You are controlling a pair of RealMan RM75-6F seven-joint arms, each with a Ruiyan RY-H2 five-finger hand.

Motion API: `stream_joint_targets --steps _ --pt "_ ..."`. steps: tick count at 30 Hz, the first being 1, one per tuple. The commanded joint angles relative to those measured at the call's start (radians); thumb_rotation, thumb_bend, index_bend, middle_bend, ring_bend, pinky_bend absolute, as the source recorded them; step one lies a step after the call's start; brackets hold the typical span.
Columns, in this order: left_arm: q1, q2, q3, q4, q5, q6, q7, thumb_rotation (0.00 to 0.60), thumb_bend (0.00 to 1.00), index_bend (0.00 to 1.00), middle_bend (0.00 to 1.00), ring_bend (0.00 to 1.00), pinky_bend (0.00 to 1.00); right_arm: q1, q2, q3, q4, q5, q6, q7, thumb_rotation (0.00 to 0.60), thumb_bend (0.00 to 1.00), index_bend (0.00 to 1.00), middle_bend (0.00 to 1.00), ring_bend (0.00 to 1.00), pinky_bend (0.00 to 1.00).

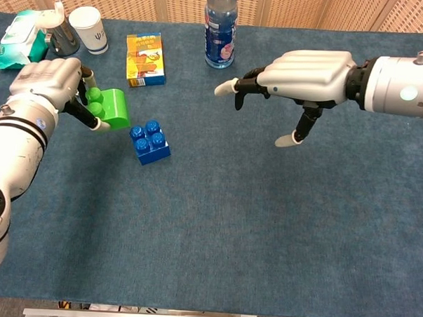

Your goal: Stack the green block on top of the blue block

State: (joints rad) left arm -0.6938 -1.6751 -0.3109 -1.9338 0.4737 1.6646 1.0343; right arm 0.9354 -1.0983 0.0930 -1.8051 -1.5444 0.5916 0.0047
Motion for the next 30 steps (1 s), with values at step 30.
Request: stream_joint_targets --steps 30 --pt "0.023 0.115 0.000 0.025 -0.049 -0.071 -0.035 0.585 0.04 0.46 0.45 0.42 0.32 0.397 -0.393 0.014 0.266 0.612 -0.138 -0.341 0.600 0.20 0.04 0.29 0.14 0.29"
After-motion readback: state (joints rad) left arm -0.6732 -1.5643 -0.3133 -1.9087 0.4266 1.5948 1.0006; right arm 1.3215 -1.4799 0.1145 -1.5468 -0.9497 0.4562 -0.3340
